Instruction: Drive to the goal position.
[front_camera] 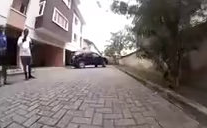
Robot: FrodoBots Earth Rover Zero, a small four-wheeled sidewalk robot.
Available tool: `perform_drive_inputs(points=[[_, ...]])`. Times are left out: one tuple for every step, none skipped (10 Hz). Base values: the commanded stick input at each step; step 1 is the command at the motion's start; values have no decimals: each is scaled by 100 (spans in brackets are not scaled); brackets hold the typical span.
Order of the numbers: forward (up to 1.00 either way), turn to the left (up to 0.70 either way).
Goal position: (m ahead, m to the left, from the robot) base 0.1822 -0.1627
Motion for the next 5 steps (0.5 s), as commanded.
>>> perform_drive_inputs(points=[[70, 0], [70, 0], [70, 0], [70, 0], [70, 0]])
